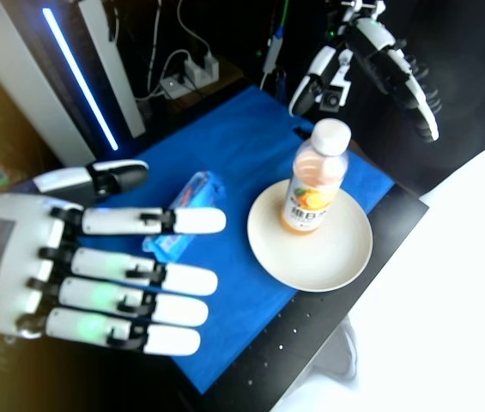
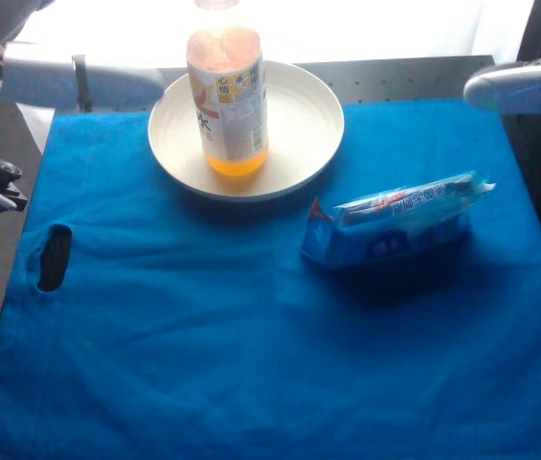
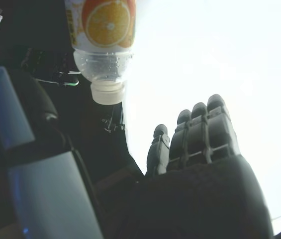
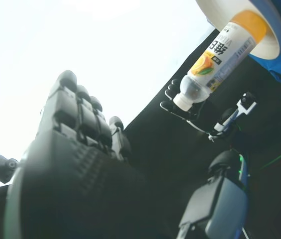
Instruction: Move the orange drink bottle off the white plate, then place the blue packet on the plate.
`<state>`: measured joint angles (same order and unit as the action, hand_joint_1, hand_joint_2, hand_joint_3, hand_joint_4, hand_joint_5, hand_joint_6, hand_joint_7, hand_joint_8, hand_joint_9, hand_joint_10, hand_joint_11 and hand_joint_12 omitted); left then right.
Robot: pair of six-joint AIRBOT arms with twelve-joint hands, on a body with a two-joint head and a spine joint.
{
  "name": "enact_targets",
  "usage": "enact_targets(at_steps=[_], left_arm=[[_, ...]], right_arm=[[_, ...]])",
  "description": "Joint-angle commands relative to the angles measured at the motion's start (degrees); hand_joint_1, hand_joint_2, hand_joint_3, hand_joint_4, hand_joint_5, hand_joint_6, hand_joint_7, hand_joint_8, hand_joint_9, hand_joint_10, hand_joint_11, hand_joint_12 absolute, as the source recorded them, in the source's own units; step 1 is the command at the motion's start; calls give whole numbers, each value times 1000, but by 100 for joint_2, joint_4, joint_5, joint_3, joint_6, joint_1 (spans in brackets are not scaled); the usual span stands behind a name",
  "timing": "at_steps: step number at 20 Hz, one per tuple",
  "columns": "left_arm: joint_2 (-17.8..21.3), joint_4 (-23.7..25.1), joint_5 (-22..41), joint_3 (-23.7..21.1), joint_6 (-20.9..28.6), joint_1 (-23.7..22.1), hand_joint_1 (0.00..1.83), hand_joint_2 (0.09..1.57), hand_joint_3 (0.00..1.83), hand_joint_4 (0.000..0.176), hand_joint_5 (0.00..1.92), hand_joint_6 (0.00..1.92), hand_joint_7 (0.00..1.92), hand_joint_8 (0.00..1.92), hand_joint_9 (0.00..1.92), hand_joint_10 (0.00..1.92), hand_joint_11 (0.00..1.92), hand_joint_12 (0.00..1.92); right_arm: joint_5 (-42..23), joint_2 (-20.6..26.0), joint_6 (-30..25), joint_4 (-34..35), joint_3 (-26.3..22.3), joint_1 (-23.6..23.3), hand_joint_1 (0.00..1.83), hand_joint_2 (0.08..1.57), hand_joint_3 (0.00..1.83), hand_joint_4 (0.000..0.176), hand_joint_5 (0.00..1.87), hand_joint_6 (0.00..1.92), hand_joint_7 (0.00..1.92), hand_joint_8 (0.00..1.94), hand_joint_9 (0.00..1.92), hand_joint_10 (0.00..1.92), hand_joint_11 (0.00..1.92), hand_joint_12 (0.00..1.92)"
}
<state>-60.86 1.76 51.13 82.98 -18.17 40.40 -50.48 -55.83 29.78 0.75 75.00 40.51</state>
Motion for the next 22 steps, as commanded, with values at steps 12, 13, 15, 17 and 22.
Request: enact_targets(at_steps=[12, 13, 15, 17, 22], left_arm=[[-581, -312, 711, 581, 875, 160, 737, 771, 0, 64, 34, 0, 151, 1, 150, 3, 2, 504], [-682, -348, 639, 675, 892, 165, 687, 755, 0, 78, 16, 2, 108, 6, 97, 8, 0, 338], [-844, -385, 529, 825, 951, 166, 733, 712, 0, 72, 10, 0, 67, 1, 41, 2, 0, 152], [-1020, -402, 496, 998, 1110, 170, 746, 685, 0, 41, 0, 0, 31, 0, 11, 0, 0, 96], [-1181, -440, 465, 1088, 1159, 168, 626, 721, 9, 106, 0, 0, 47, 11, 39, 14, 53, 112]], right_arm=[[-669, -11, -33, 99, 41, -86, 609, 729, 1, 111, 133, 1, 256, 0, 191, 2, 0, 644], [-670, -16, -33, 83, 41, -86, 610, 741, 6, 124, 113, 0, 245, 0, 190, 2, 0, 646], [-673, -29, -33, 59, 39, -87, 605, 761, 3, 150, 47, 0, 238, 0, 209, 4, 0, 716], [-680, -40, -33, 45, 38, -87, 625, 759, 1, 172, 21, 0, 223, 0, 198, 0, 0, 722], [-681, -76, -33, 31, 41, -87, 648, 742, 0, 160, 24, 0, 213, 1, 209, 2, 0, 844]])
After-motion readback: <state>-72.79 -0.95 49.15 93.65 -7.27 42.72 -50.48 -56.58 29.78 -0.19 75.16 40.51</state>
